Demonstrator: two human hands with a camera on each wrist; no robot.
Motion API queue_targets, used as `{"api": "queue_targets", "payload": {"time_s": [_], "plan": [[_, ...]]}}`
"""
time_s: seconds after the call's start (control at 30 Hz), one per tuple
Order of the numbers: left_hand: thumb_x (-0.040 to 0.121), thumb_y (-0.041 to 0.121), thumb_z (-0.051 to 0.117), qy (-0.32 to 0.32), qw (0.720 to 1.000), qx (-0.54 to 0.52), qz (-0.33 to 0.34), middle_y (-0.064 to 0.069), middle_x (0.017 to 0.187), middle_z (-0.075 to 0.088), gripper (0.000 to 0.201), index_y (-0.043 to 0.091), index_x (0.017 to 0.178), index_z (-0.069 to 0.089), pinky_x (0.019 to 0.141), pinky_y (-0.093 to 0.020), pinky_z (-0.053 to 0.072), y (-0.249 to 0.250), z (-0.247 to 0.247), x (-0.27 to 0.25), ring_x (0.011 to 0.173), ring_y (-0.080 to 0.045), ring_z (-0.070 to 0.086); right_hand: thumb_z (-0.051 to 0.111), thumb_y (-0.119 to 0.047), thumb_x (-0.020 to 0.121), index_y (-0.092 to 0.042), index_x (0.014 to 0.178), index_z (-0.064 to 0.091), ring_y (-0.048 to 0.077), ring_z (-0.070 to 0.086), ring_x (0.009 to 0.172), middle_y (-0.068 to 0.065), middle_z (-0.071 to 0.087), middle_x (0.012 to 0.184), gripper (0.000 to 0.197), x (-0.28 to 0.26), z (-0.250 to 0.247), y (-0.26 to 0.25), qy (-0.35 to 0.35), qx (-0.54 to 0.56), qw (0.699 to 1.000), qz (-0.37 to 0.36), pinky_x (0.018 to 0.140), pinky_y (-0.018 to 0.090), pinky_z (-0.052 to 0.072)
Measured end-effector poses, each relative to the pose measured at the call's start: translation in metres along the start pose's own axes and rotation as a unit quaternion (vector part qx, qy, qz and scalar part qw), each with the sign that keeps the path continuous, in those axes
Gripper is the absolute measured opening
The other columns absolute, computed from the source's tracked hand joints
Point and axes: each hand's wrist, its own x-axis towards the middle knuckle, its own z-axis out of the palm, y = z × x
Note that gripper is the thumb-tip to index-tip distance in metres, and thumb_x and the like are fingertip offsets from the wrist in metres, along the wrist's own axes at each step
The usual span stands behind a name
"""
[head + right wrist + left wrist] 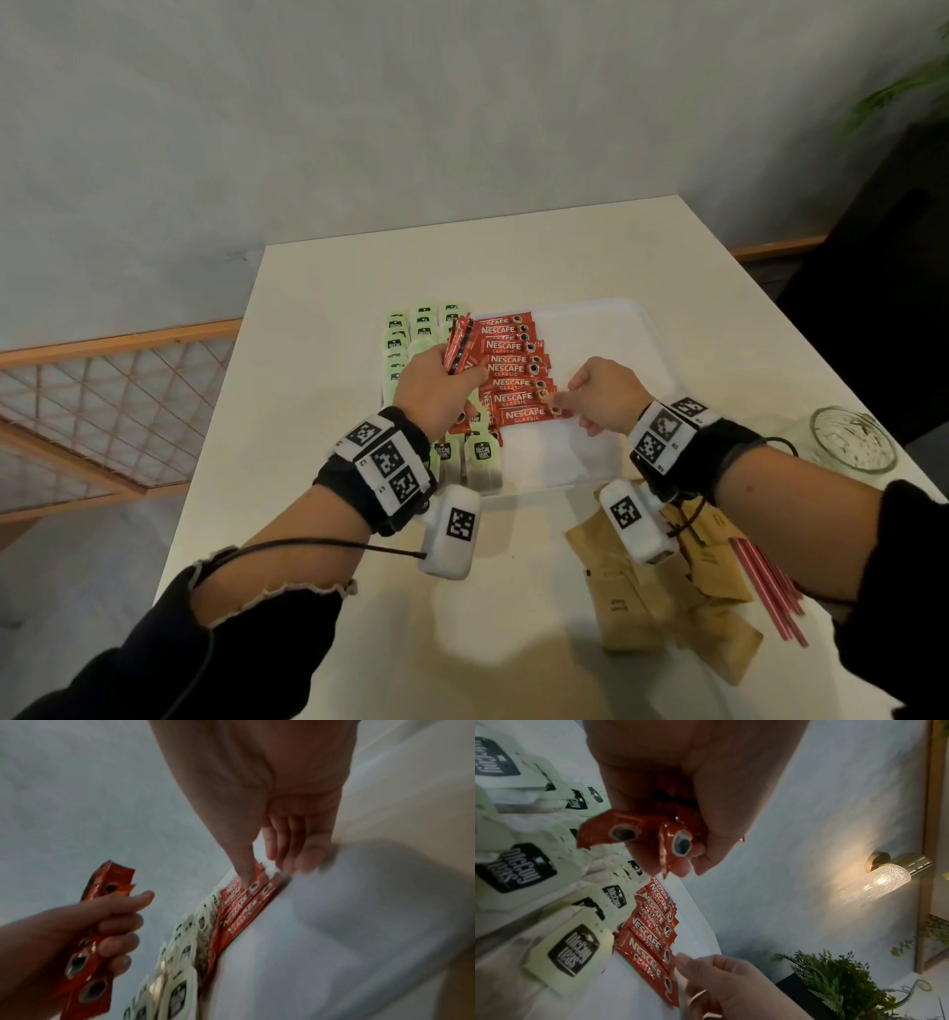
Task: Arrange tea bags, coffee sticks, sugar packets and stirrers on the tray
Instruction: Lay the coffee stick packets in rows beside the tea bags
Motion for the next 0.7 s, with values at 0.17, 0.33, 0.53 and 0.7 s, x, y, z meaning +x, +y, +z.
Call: {"api": "queue_targets", "payload": {"time_s": [0.17, 0.33, 0.53, 0.7], "plan": [[0.09, 0.022, 0.064, -0.007, 1.0, 0.013, -0.001, 0.01, 0.065, 0.06, 0.009, 0.021, 0.083, 0.059, 0.04, -0.016, 0.04, -0.005, 0.0, 0.002, 0.044, -0.01, 0.061, 0.076, -0.036, 0.08, -0.015, 0.081, 0.066, 0.012, 0.061, 0.075, -0.004, 0.066, 0.081, 0.023, 0.001, 0.012, -0.015, 0.04, -0.021, 0.995, -0.093, 0.066, 0.025, 0.045], [0.089, 0.02, 0.064, -0.006, 1.0, 0.029, -0.005, 0.006, 0.066, 0.06, 0.008, 0.017, 0.084, 0.058, 0.039, -0.015, 0.041, -0.008, 0.0, 0.006, 0.042, -0.009, 0.06, 0.074, -0.038, 0.081, -0.004, 0.068, 0.072, 0.012, 0.049, 0.054, 0.005, 0.06, 0.06, 0.037, 0.009, 0.03, -0.031, -0.033, -0.05, 0.992, -0.112, 0.052, 0.022, 0.037], [0.089, 0.019, 0.063, -0.012, 0.999, 0.031, -0.005, 0.006, 0.066, 0.061, 0.006, 0.015, 0.086, 0.06, 0.04, -0.014, 0.042, -0.011, -0.002, 0.008, 0.042, -0.008, 0.06, 0.071, -0.046, 0.081, -0.011, 0.051, 0.053, 0.013, 0.034, 0.042, -0.001, 0.039, 0.044, 0.049, 0.018, 0.044, -0.04, -0.035, -0.095, 0.989, -0.11, 0.047, 0.024, 0.028], [0.088, 0.019, 0.063, -0.012, 0.999, 0.046, -0.005, 0.007, 0.064, 0.06, 0.014, 0.02, 0.077, 0.056, 0.041, -0.014, 0.043, -0.012, -0.003, 0.011, 0.041, -0.007, 0.059, 0.071, -0.041, 0.082, -0.008, 0.057, 0.06, 0.012, 0.04, 0.044, -0.002, 0.044, 0.045, 0.043, 0.02, 0.049, -0.043, -0.025, -0.103, 0.989, -0.106, 0.046, 0.023, 0.031]]}}
